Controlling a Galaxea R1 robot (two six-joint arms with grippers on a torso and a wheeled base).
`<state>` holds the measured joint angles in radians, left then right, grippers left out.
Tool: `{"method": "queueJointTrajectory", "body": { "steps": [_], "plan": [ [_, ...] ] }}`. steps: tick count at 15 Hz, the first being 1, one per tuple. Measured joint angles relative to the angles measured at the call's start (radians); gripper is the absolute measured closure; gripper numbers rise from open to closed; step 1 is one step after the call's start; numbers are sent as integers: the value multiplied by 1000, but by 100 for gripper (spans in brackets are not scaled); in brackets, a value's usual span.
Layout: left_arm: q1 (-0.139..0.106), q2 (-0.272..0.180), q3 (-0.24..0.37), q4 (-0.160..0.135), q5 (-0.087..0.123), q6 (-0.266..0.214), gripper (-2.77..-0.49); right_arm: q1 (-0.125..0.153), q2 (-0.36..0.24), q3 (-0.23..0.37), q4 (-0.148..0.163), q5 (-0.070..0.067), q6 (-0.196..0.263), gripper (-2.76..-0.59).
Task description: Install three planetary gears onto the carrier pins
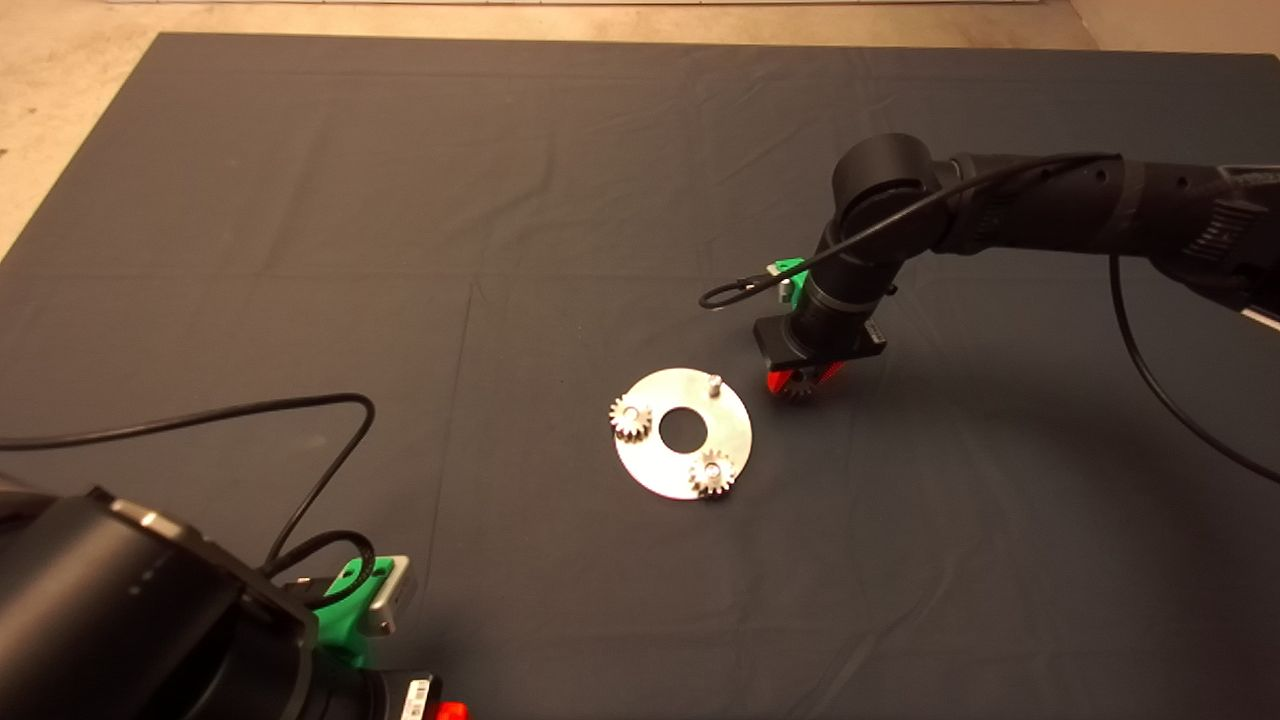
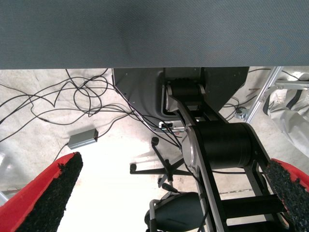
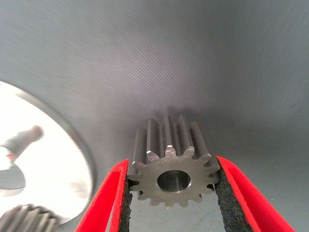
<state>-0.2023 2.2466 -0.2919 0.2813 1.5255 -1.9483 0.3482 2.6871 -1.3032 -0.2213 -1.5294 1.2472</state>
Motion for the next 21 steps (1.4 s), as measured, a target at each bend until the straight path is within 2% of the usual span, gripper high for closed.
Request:
{"method": "queueJointTrajectory", "body": {
  "steps": [3,8,15,21],
  "plan": [
    [0,0,0,0,1,1,-277,25,19,3,3,0,1,-105],
    [0,0,0,0,1,1,-277,29,79,-2,6,1,3,-105],
    [0,0,0,0,1,1,-277,34,161,-117,6,2,-1,-105],
    [0,0,0,0,0,1,-277,34,188,-153,6,2,-5,-105]
  ]
}}
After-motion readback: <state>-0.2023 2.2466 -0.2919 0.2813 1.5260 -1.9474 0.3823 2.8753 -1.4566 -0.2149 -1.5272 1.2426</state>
